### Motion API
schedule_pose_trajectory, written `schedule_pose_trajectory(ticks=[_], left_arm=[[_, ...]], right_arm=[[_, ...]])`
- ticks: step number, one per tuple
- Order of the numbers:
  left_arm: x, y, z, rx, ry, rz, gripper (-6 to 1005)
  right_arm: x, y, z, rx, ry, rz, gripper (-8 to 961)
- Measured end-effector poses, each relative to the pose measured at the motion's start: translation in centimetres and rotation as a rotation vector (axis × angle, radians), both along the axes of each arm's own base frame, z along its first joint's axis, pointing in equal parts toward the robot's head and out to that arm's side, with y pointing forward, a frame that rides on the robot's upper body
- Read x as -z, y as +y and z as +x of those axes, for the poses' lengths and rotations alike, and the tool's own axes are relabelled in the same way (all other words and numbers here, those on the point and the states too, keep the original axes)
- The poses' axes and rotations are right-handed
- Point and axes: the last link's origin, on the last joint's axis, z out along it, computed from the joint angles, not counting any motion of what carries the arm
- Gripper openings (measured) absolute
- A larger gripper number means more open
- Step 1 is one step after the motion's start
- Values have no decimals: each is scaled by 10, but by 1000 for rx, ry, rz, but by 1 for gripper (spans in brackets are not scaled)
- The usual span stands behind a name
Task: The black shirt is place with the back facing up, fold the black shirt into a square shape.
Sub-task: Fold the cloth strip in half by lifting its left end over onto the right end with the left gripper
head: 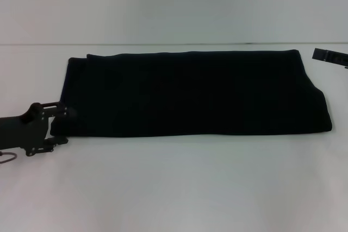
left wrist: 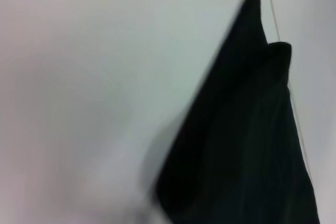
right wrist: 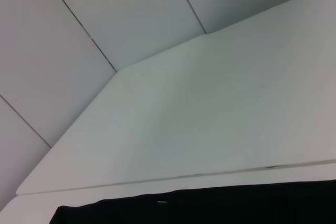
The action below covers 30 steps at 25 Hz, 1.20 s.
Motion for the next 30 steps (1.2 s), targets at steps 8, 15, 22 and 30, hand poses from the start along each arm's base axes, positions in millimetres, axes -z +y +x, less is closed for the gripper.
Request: schedule_pose_trajectory(ticks=[8,15,22,30], left_arm=[[6,1,-4,-26,6,11,735],[9,1,-6,-40,9,18,736],[10,2,-9,-52,17,27,736],[7,5,-12,-57,39,53,736]], right_arm=[[2,-1,2,9,-1,4,705],[2,-1,3,15,-3,5,705],[2,-1,3,16,-2,5,704],[3,-1,3,19,3,3,703]])
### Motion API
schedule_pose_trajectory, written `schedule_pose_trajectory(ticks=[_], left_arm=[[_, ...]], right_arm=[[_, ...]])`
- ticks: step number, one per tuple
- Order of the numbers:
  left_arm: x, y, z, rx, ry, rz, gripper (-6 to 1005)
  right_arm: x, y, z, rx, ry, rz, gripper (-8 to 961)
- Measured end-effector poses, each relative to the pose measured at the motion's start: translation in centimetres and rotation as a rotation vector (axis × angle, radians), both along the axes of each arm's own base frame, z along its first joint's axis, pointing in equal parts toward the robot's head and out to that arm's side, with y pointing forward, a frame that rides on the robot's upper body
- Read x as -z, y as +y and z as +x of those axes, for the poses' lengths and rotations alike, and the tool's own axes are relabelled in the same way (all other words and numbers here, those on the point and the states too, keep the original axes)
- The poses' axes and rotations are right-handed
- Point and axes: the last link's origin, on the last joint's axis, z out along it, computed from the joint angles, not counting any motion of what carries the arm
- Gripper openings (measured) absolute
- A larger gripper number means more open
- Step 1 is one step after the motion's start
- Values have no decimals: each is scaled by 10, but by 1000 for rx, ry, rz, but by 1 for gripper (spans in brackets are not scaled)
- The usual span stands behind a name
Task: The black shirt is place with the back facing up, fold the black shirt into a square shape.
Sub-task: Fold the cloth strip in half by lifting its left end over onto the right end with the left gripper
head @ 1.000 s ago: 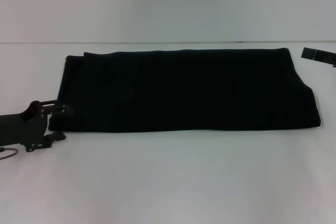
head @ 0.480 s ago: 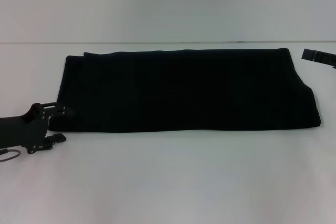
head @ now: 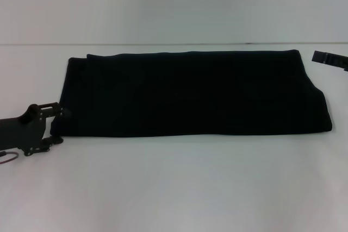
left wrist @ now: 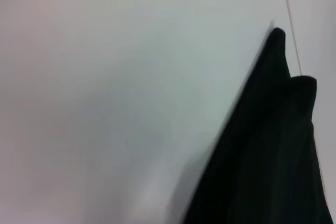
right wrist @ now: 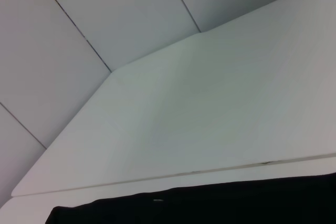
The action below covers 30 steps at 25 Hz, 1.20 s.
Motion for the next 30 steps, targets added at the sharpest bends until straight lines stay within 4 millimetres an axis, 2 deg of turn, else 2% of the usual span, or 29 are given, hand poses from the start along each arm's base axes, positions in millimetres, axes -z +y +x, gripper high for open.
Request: schedule_pose_trajectory(ticks=[18,30], left_arm=[[-3,7,-1,16,47,21,735],[-3,13,5,103,101,14,735]], right_arm=[[-2,1,-1,1,2,8,702],[-3,2,-2,-4,0,11,701]])
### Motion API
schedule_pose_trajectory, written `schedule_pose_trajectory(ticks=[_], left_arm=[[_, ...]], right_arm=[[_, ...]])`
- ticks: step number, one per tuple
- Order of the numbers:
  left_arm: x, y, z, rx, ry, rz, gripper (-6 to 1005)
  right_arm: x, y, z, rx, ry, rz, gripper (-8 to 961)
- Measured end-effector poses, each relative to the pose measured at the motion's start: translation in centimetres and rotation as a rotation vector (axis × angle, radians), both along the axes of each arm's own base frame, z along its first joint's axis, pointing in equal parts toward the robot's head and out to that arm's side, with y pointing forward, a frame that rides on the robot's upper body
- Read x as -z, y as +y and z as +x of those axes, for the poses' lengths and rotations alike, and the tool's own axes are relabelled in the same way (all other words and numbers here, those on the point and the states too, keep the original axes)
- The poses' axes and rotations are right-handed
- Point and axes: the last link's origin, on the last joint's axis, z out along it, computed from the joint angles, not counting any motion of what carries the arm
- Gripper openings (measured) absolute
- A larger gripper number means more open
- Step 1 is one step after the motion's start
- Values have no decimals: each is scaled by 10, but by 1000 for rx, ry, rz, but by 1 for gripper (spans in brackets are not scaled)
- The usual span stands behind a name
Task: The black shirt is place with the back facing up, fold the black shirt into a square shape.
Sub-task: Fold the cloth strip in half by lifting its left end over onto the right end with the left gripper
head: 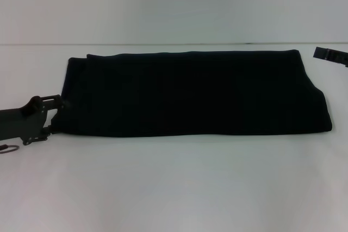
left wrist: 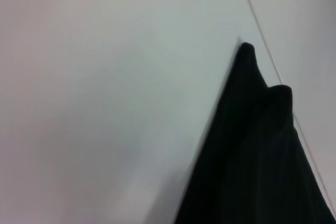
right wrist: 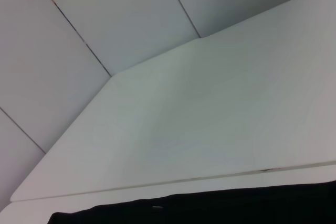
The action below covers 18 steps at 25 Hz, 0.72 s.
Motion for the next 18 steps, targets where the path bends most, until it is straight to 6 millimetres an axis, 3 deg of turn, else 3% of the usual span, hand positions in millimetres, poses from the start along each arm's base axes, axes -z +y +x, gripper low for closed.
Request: schedule_pose_trajectory(ticks=[18], left_arm=[[1,4,4,81,78,-35,723]], right_arm=[[0,0,0,0,1,1,699]])
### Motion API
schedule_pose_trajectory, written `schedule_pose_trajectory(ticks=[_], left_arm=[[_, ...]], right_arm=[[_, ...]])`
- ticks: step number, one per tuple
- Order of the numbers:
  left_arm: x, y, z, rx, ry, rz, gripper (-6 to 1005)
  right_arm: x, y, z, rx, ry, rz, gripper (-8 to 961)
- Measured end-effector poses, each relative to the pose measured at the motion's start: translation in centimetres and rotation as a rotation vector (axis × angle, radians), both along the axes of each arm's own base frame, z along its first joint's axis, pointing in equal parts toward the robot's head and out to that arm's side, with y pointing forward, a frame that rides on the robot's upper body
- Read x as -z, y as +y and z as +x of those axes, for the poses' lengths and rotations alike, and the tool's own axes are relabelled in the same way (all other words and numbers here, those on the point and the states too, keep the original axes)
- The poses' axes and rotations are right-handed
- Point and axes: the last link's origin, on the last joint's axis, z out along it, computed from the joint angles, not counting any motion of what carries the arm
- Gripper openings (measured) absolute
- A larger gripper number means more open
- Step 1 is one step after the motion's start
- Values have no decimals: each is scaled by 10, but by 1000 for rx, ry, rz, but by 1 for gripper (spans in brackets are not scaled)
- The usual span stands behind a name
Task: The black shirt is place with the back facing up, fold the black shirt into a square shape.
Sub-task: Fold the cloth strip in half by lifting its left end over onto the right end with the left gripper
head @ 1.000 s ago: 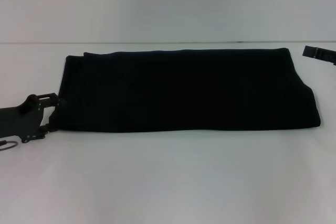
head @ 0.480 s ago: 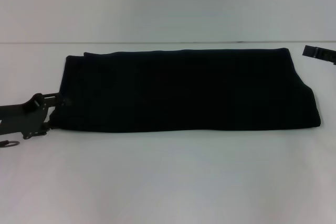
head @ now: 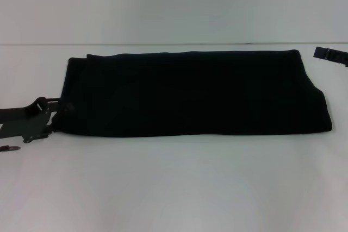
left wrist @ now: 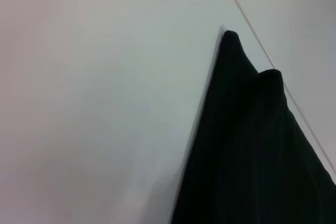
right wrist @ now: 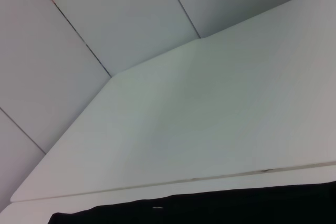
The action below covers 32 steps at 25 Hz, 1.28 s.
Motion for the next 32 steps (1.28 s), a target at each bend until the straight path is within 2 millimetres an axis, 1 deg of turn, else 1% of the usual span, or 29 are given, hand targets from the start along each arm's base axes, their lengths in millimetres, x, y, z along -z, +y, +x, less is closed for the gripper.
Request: schedule_pose_trajectory(ticks=[3,9,19,22,27,29,30,31,32], left_arm=[[-1,0,-1,16,15,-2,711],[-1,-2,-4,15,40,-16,504],[-2,-1,-7,38,90,-17,259],[-6,-2,-10,71,122,-7,36],[-17,-7,-17,171,224,19,25],[-24,-11,-21,228,277,41,25],[-24,-11,-21,228,277,41,25],[-30,-16,-25,255,317,56,25],[-37,-19,-29,270,360,68,25]], right_arm=[[0,0,0,0,0,0,699],[0,0,0,0,0,0,698],[0,0,0,0,2,2,696],[1,0,-1,-5,8,8,696],[5,2,-6,-9,43,40,695],[9,3,-7,-13,48,50,695],[12,3,-8,-14,49,56,695],[17,5,-10,-19,47,61,694],[17,5,-10,-19,47,61,694]])
